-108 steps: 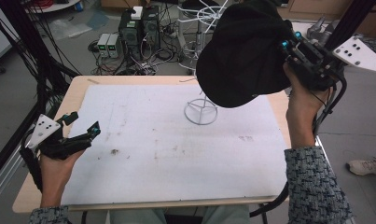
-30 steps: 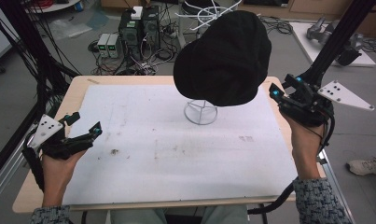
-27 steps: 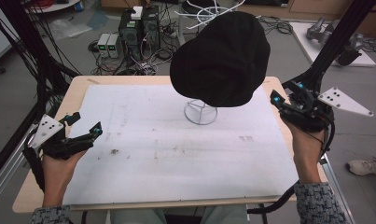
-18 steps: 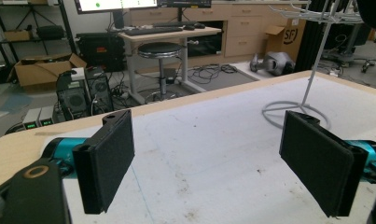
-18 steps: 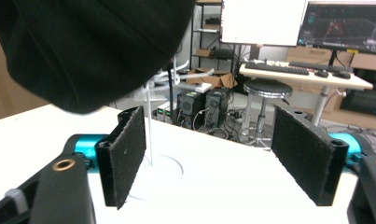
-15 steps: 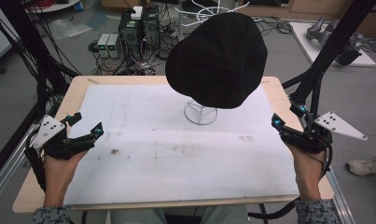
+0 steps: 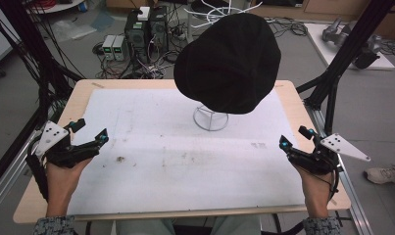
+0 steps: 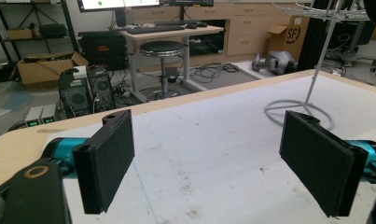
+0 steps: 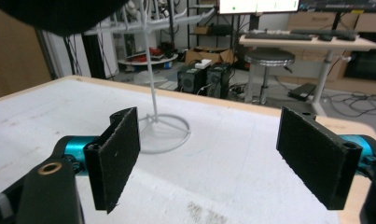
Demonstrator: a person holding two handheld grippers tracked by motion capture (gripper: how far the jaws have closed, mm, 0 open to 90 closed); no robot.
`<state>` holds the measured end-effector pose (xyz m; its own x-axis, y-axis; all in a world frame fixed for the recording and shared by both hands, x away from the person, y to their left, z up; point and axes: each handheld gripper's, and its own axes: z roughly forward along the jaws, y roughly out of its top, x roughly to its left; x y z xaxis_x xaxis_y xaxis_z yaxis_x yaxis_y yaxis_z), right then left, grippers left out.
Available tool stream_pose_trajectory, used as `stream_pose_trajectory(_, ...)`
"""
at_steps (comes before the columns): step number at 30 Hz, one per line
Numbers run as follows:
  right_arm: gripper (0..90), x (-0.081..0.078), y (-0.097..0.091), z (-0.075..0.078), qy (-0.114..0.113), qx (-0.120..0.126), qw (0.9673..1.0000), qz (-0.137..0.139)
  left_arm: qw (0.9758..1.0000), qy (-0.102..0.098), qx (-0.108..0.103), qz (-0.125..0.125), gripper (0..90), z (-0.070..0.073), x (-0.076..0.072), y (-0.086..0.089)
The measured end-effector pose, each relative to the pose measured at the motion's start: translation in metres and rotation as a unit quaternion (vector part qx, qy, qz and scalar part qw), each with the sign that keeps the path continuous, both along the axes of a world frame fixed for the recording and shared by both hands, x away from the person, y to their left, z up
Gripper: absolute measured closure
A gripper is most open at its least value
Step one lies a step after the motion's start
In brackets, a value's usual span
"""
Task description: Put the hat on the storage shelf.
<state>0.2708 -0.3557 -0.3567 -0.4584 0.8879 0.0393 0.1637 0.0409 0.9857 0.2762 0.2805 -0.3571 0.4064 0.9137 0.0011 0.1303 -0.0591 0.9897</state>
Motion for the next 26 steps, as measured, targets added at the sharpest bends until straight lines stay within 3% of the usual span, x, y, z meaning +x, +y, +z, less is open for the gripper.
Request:
stream_pose_trajectory(13,12.4,0.002,0.008,-0.021,0.032,-0.007,0.9995,-0.003,1.0000,0.000,0.001,0.000,18.2,-0.001,0.000,0.001)
stream_pose_trajectory(26,11.7,0.004,0.011,-0.025,0.036,-0.018,0.9992,-0.003,1.0000,0.003,0.000,0.001,18.2,-0.002,0.001,0.000)
